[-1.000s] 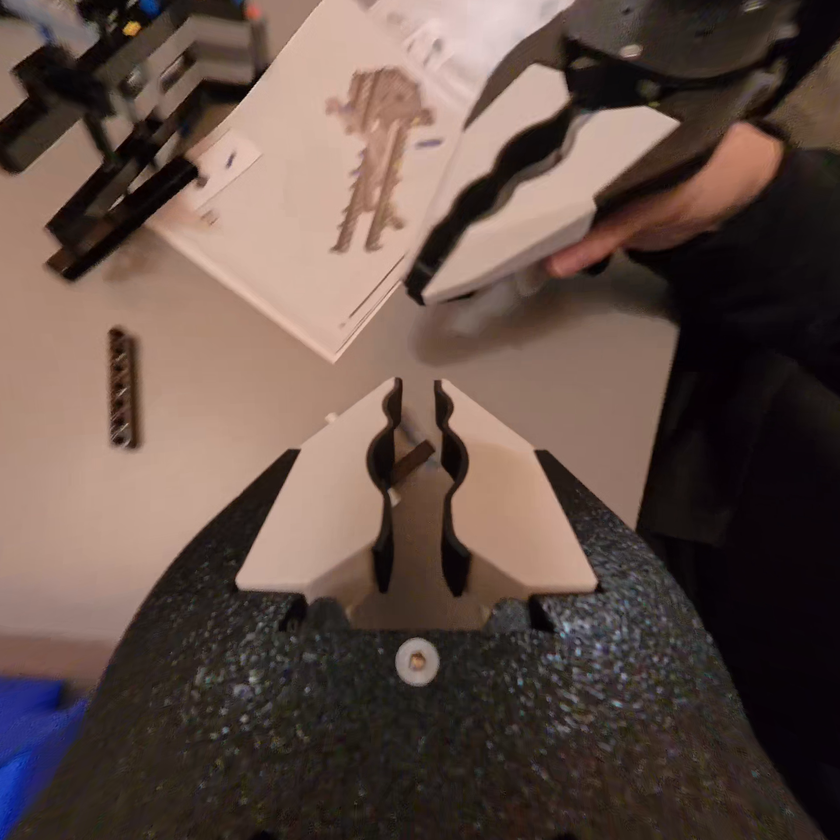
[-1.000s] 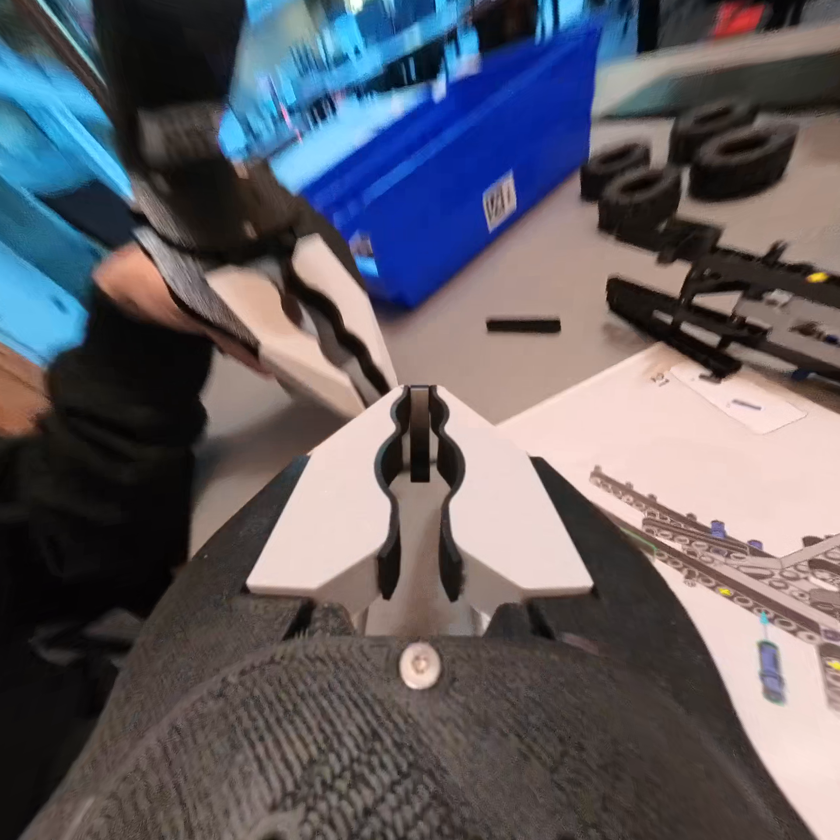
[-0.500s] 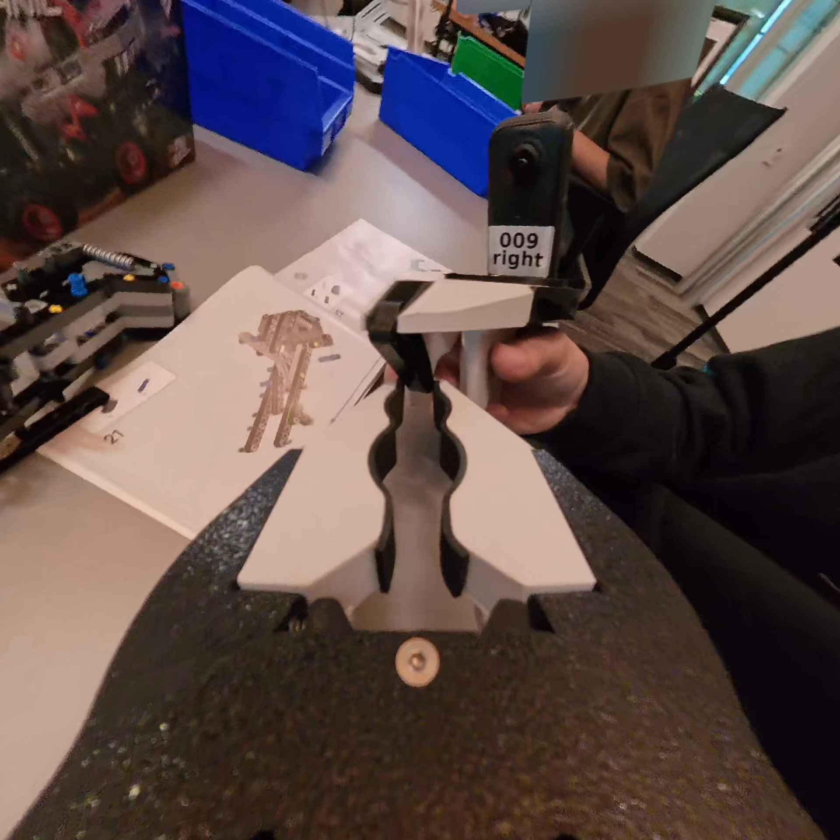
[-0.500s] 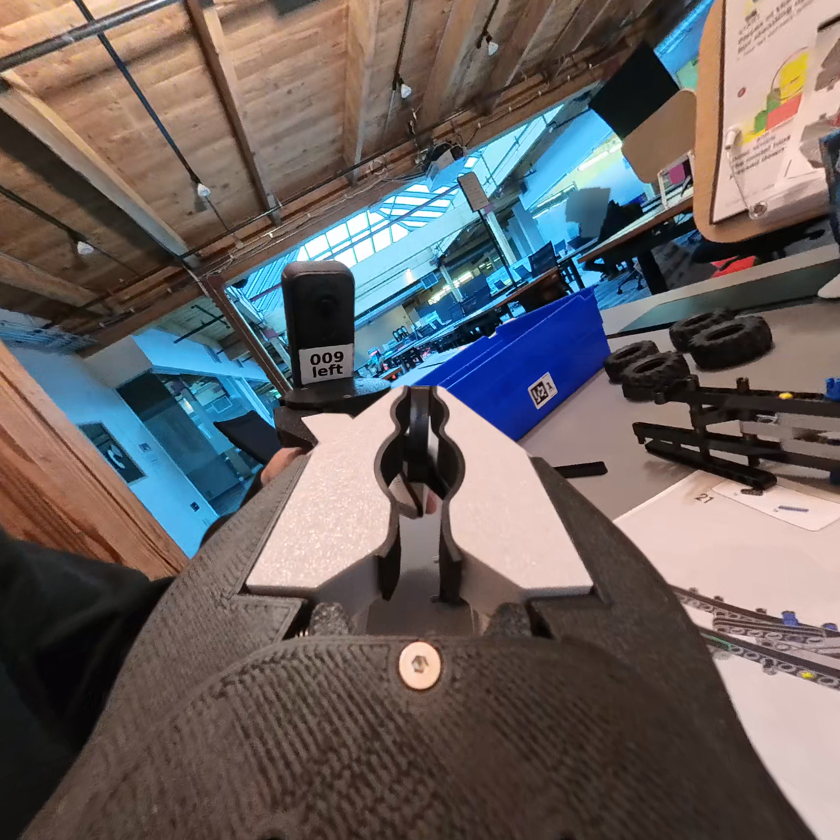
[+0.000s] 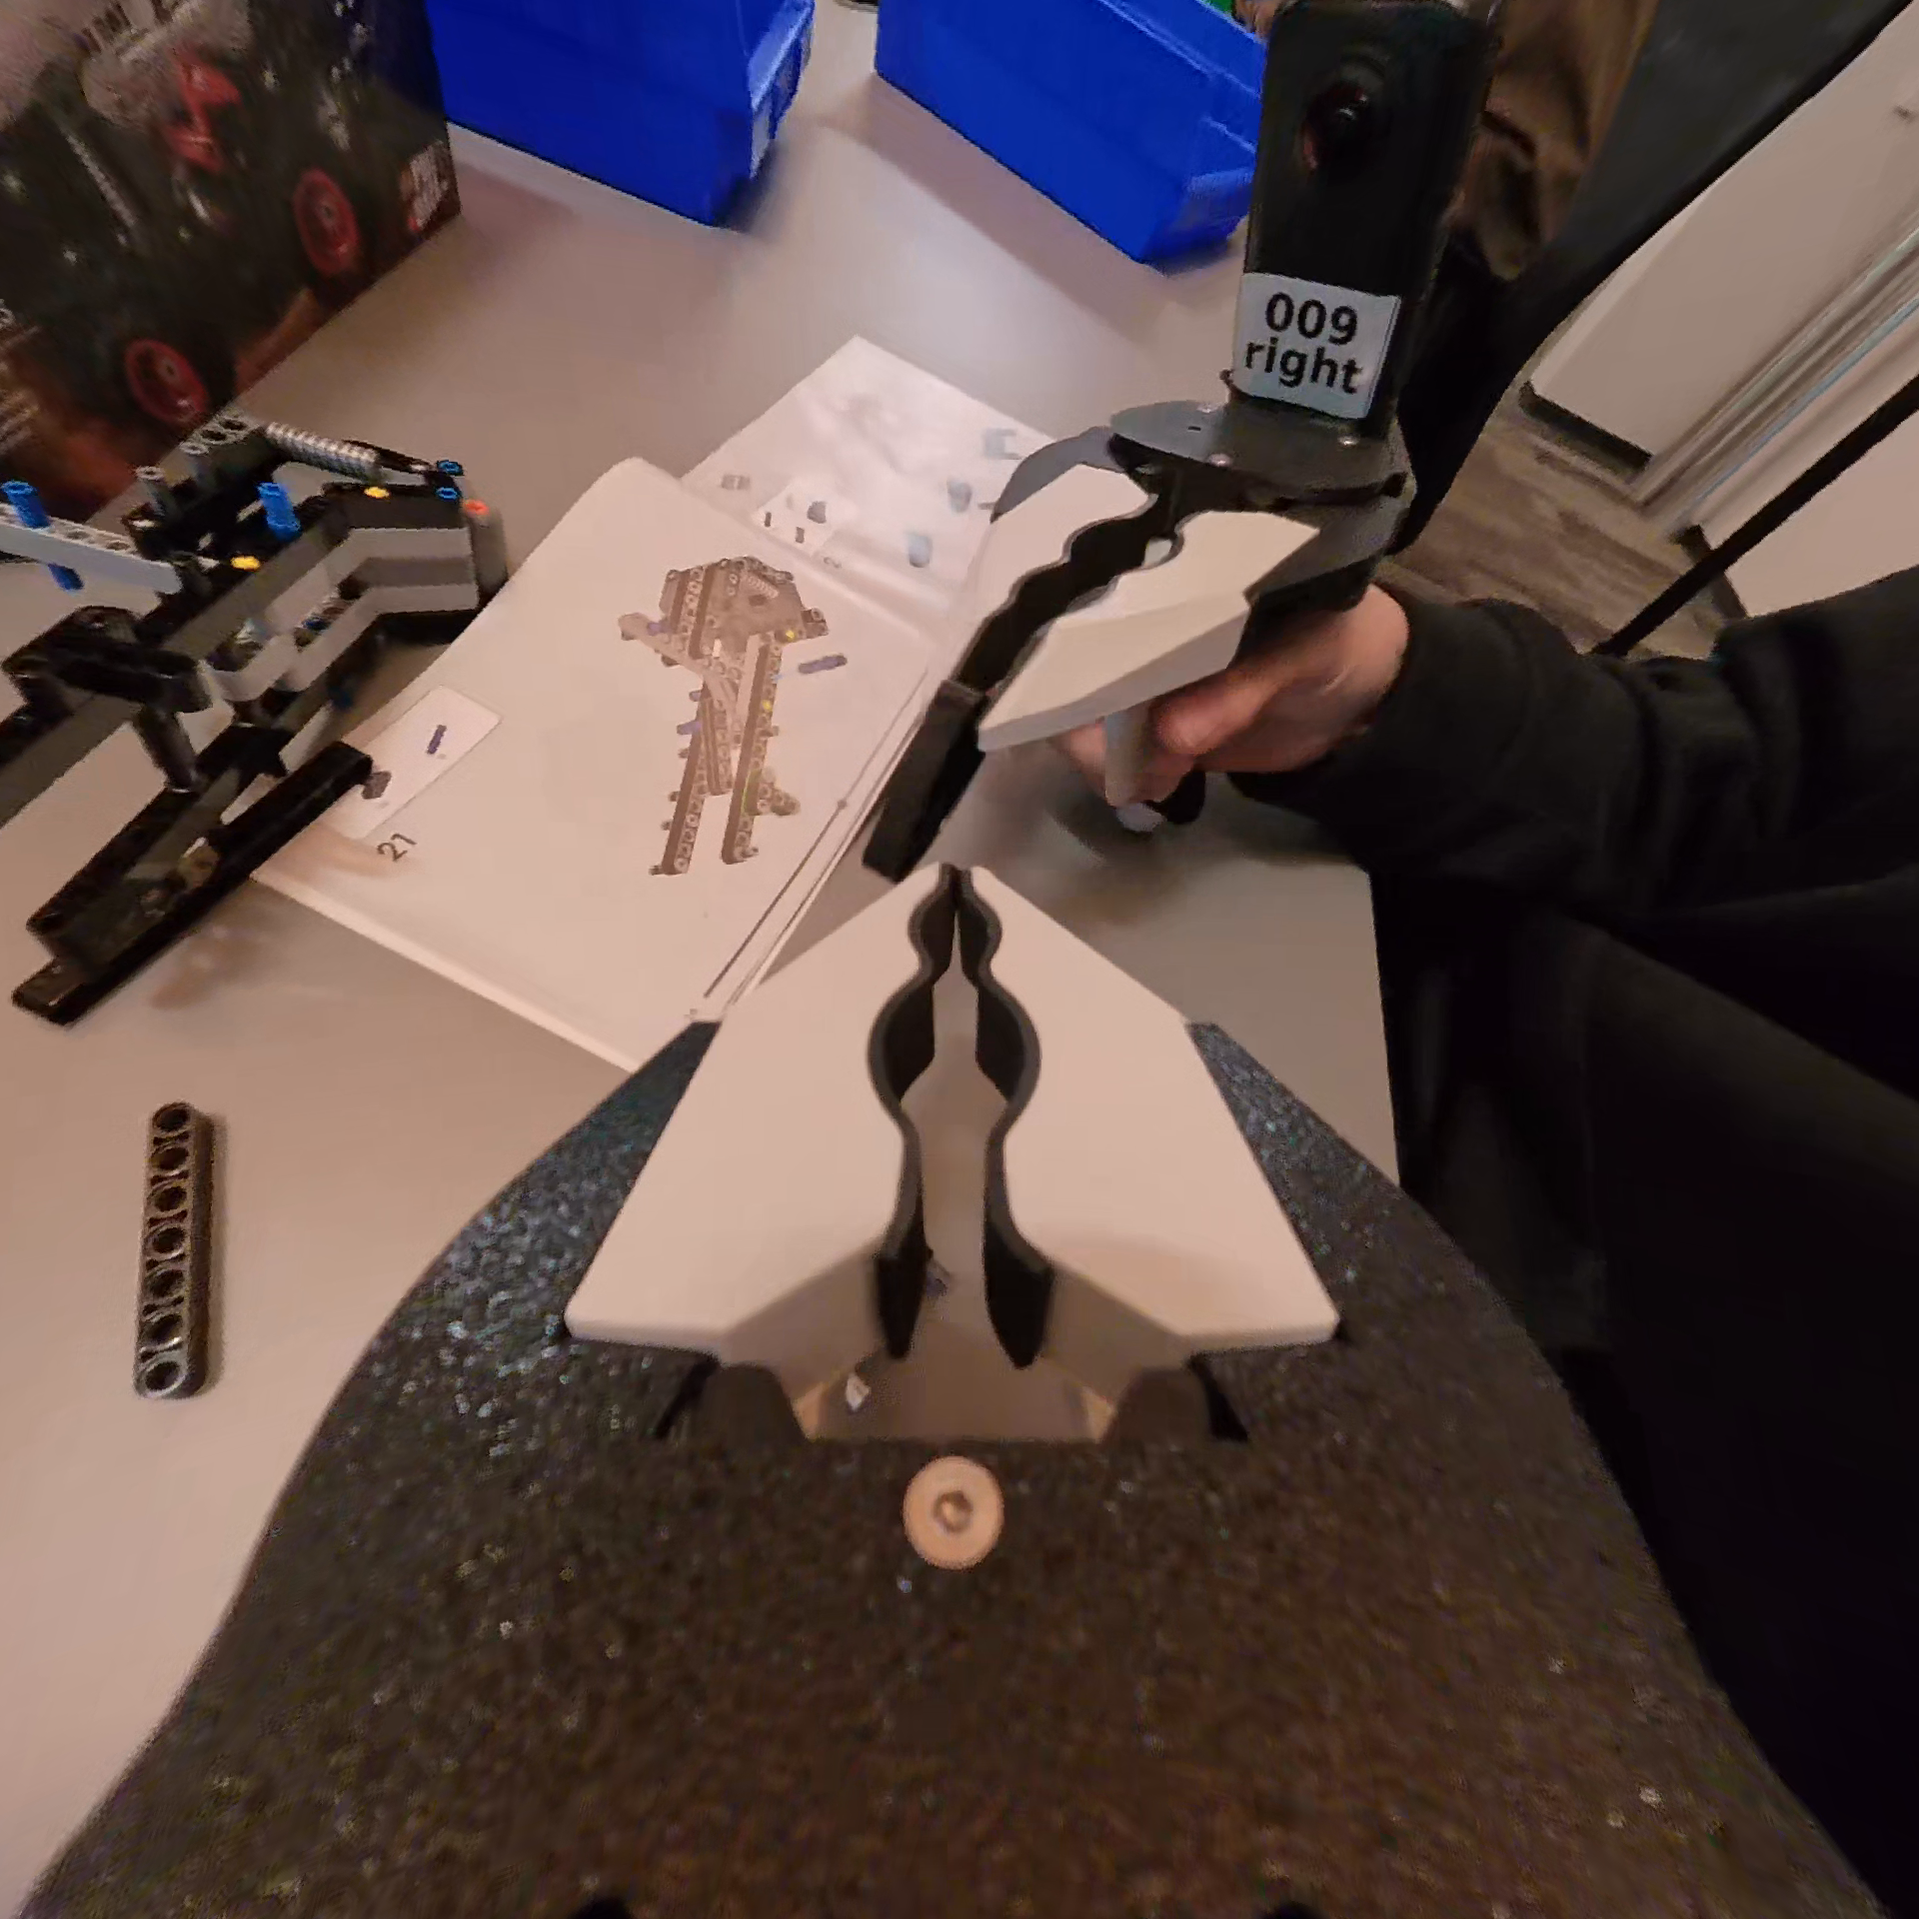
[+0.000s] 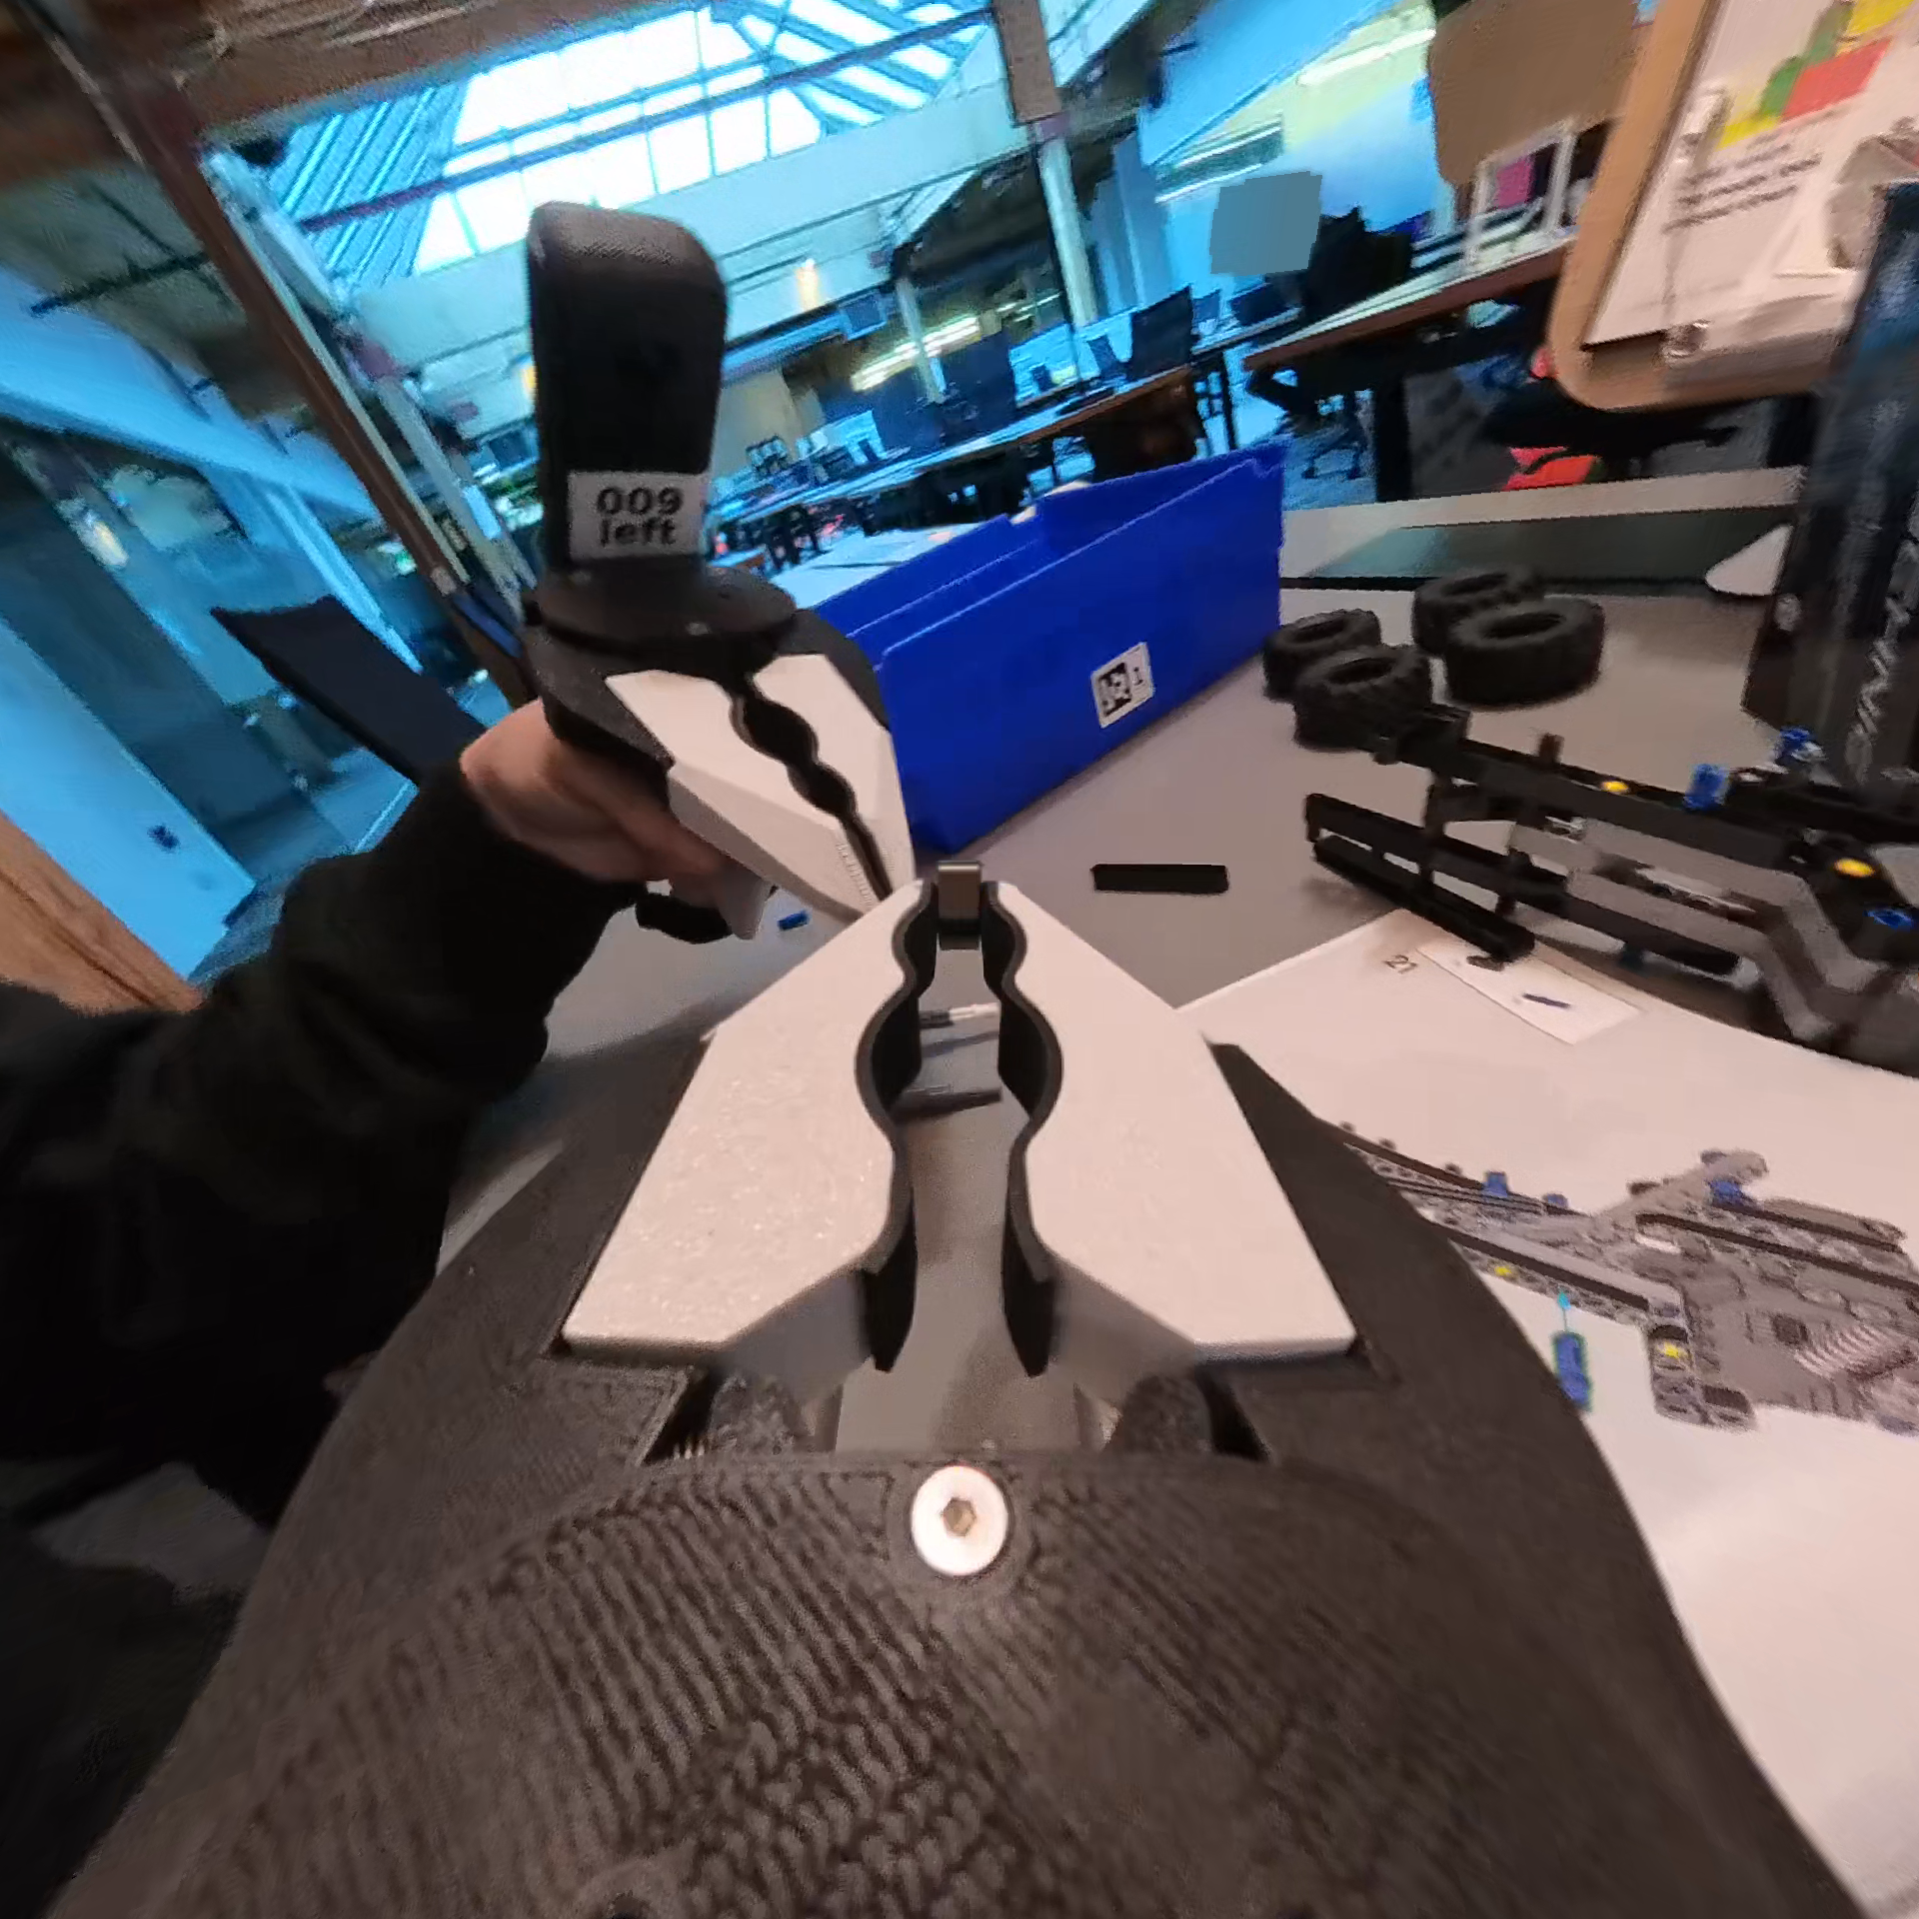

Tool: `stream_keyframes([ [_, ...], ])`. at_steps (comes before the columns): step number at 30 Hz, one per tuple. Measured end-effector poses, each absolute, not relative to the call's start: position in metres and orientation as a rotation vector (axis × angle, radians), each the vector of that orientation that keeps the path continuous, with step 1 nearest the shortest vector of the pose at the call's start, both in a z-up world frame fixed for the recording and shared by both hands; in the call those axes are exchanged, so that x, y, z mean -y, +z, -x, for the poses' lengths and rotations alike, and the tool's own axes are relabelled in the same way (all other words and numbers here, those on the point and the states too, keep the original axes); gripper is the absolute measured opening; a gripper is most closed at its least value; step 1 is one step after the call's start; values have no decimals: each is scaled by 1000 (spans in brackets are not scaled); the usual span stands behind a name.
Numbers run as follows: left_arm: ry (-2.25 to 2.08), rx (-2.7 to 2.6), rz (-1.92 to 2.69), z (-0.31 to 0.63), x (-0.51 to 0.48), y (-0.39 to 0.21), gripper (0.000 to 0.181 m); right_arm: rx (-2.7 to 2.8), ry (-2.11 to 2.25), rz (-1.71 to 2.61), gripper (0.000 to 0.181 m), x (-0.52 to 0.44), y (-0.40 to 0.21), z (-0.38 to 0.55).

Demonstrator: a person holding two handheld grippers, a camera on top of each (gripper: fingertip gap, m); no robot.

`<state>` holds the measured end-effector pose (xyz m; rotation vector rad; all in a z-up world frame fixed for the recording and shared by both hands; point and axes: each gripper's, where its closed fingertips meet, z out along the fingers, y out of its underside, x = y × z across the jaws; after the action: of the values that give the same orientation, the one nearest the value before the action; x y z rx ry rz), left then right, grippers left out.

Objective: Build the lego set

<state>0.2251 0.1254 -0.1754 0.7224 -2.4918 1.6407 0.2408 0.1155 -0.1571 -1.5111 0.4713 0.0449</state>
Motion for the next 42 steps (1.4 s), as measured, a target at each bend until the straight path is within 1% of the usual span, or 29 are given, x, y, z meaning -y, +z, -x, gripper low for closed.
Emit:
stream_keyframes([
  [1, 1620, 2507, -725, -225, -126, -177, 0, -454, 44, 1529, 5, -118, -158, -239],
  [3, 1580, 2611, -739, -229, -132, -183, 2, -476, 26, 1563, 5, -118, -163, -241],
  [5, 1612, 2690, -655, -228, -133, -181, 7, -437, 174, 1570, 5, -121, -163, -227],
  [6, 1637, 2712, -595, -226, -133, -178, 15, -425, 286, 1565, 5, -122, -163, -218],
  [7, 1652, 2749, -521, -222, -133, -175, 21, -418, 400, 1544, 5, -121, -160, -211],
  [10, 1722, 2981, -114, -210, -131, -168, 26, -455, 665, 1401, 5, -112, -145, -205],
  [11, 1749, 3025, 23, -203, -127, -165, 33, -470, 725, 1362, 5, -109, -142, -205],
  [15, 1841, 2976, 203, -189, -104, -159, 43, -431, 857, 1355, 5, -106, -138, -192],
  [18, 1944, 2895, 367, -176, -92, -151, 35, -410, 939, 1351, 5, -106, -134, -182],
  [23, 2021, 2863, 420, -171, -93, -139, 29, -413, 1049, 1269, 5, -101, -124, -178],
  [24, 2006, 2869, 397, -172, -97, -140, 27, -418, 1048, 1258, 5, -101, -123, -179],
  [27, 1928, 2986, 215, -187, -127, -144, 30, -519, 889, 1339, 5, -100, -135, -199],
  [29, 1747, 3144, -23, -206, -156, -158, 33, -542, 802, 1497, 5, -98, -156, -200],
  [31, 1456, 3282, -384, -228, -189, -180, 36, -504, 872, 1510, 5, -96, -155, -190],
  [33, 1176, 3224, -673, -230, -207, -205, 36, -515, 872, 1550, 5, -96, -162, -190],
  [35, 1040, 3128, -812, -226, -211, -221, 35, -540, 806, 1672, 5, -95, -181, -194],
  [37, 985, 3077, -913, -228, -213, -229, 34, -540, 808, 1736, 5, -93, -189, -193],
  [42, 1018, 2810, -1107, -226, -199, -233, 25, -553, 811, 1902, 5, -86, -215, -195],
])
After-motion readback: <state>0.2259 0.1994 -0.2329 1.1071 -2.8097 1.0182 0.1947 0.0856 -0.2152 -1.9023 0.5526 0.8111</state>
